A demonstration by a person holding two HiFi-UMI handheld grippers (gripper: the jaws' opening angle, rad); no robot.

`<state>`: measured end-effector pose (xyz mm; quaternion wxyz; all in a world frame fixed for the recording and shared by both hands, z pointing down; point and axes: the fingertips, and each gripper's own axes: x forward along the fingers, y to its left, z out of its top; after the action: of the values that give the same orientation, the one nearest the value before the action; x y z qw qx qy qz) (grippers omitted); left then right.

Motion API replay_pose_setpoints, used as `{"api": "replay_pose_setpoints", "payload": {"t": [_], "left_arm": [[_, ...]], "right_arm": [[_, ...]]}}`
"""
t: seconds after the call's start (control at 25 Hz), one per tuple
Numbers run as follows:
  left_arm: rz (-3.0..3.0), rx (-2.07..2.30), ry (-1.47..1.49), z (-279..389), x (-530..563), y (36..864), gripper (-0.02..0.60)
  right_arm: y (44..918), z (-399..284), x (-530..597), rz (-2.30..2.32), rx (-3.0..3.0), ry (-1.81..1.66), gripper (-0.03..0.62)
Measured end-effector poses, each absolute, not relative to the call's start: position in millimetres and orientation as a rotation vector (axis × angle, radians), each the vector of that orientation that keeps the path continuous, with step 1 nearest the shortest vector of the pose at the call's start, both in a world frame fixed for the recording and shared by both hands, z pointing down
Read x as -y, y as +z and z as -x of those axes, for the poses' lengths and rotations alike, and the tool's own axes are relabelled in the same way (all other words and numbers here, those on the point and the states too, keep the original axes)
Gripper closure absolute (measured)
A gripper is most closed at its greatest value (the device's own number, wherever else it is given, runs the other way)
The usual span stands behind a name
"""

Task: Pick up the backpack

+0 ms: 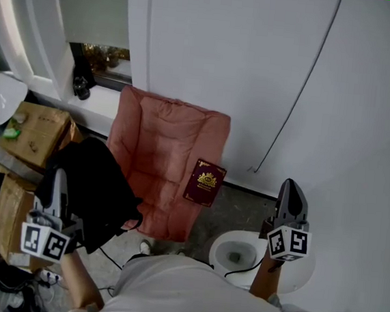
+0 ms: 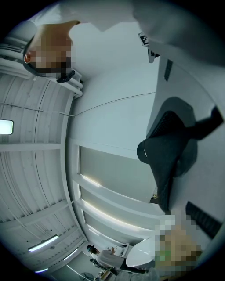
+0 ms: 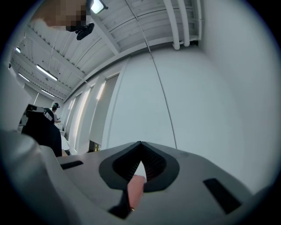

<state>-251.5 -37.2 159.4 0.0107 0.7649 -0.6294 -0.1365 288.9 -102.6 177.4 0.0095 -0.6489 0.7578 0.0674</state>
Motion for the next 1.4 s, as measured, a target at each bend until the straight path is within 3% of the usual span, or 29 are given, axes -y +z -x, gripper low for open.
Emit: {"api": "replay_pose_setpoints", "payload": {"t": [1.4], "left_arm": [[-2.495,1.833,-0.416,240,20,158,0.566]], "right_arm": [[185,-258,71,1.955,-2.477,0.239,0.574]]}}
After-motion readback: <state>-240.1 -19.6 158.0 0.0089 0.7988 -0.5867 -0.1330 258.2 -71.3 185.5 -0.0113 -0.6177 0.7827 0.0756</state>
